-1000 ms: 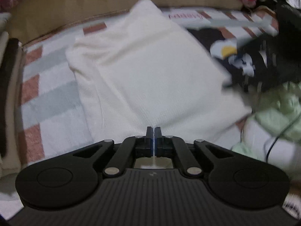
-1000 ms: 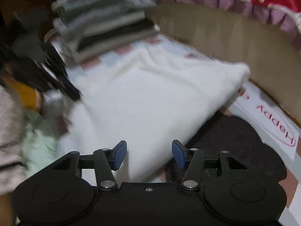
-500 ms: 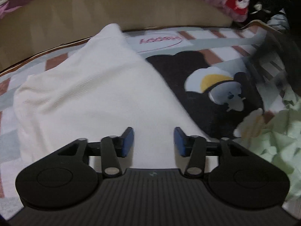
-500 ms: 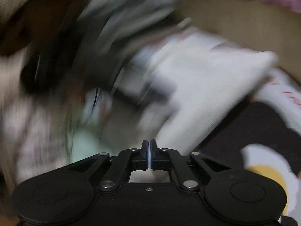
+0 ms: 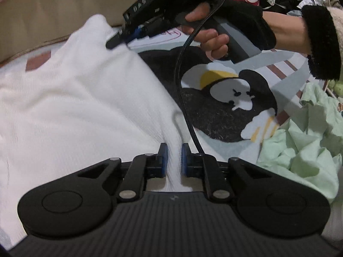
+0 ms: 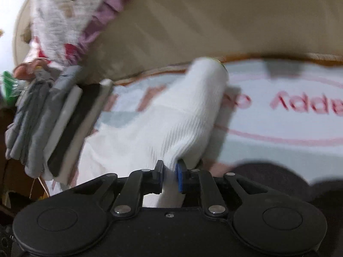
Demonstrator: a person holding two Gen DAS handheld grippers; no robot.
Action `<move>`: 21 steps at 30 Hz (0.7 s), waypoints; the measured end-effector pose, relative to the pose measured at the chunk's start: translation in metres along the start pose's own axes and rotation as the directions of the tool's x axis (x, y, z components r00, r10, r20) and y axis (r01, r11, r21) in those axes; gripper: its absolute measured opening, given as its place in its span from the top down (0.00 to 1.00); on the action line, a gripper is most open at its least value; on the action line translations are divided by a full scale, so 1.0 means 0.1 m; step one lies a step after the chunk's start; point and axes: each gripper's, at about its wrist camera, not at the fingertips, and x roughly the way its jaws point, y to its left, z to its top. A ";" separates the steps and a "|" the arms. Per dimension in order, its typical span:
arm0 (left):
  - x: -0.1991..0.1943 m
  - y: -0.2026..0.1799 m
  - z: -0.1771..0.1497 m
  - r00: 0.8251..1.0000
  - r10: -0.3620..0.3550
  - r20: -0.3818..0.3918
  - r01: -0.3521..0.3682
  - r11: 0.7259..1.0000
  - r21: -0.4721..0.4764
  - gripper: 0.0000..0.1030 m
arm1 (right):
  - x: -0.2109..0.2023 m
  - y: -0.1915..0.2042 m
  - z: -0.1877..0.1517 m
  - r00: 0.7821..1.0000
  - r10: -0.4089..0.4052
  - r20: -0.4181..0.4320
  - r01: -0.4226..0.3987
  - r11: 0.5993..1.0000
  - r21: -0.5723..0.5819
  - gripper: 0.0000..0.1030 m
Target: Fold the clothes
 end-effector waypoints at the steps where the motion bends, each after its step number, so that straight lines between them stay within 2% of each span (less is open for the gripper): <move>1: 0.00 0.01 -0.01 1.000 -0.010 -0.004 0.010 1.000 -0.012 0.89 | 0.00 0.03 0.02 1.000 -0.015 0.013 0.016 1.000 -0.009 0.88; 6: 0.04 -0.03 -0.03 0.999 -0.032 -0.020 0.032 0.999 -0.007 0.90 | 0.00 -0.01 0.23 0.990 -0.101 0.099 0.101 0.995 0.009 0.99; 9: 0.01 0.00 -0.03 0.999 -0.043 -0.021 0.043 0.999 -0.022 0.90 | -0.05 -0.01 0.37 0.981 -0.127 0.143 0.132 0.991 -0.019 1.00; 11: -0.01 0.03 -0.02 0.998 -0.050 -0.028 0.049 0.998 -0.037 0.88 | -0.15 0.01 0.47 0.964 -0.158 0.213 0.165 0.986 -0.013 1.00; 13: -0.10 0.12 0.03 0.999 -0.049 -0.008 0.048 0.996 -0.080 0.81 | -0.25 0.01 0.58 0.941 -0.229 0.249 0.236 0.972 0.001 0.98; 14: -0.18 0.20 0.06 0.999 -0.042 0.019 0.044 0.992 -0.116 0.78 | -0.27 0.03 0.60 0.947 -0.226 0.228 0.233 0.972 -0.007 0.97; 15: -0.30 0.35 0.09 0.997 -0.015 0.082 0.030 0.983 -0.181 0.73 | -0.28 0.07 0.58 0.958 -0.206 0.198 0.216 0.976 -0.031 0.90; 16: -0.41 0.50 0.13 0.990 0.016 0.143 0.020 0.969 -0.245 0.64 | -0.29 0.12 0.56 0.968 -0.187 0.168 0.198 0.979 -0.055 0.82; 17: -0.53 0.66 0.16 0.978 0.051 0.201 0.014 0.951 -0.309 0.59 | -0.30 0.16 0.54 0.976 -0.167 0.137 0.179 0.981 -0.077 0.76; 18: -0.62 0.81 0.20 0.965 0.088 0.248 0.010 0.930 -0.367 0.56 | -0.30 0.23 0.50 0.982 -0.155 0.111 0.168 0.978 -0.124 0.61; 19: -0.59 0.95 0.25 0.963 0.119 0.242 -0.013 0.916 -0.400 0.56 | -0.27 0.32 0.43 0.984 -0.157 0.089 0.171 0.967 -0.187 0.46; 21: -0.53 1.25 0.34 0.957 0.182 0.226 -0.058 0.884 -0.465 0.58 | -0.16 0.43 0.30 0.982 -0.184 0.045 0.189 0.943 -0.273 0.44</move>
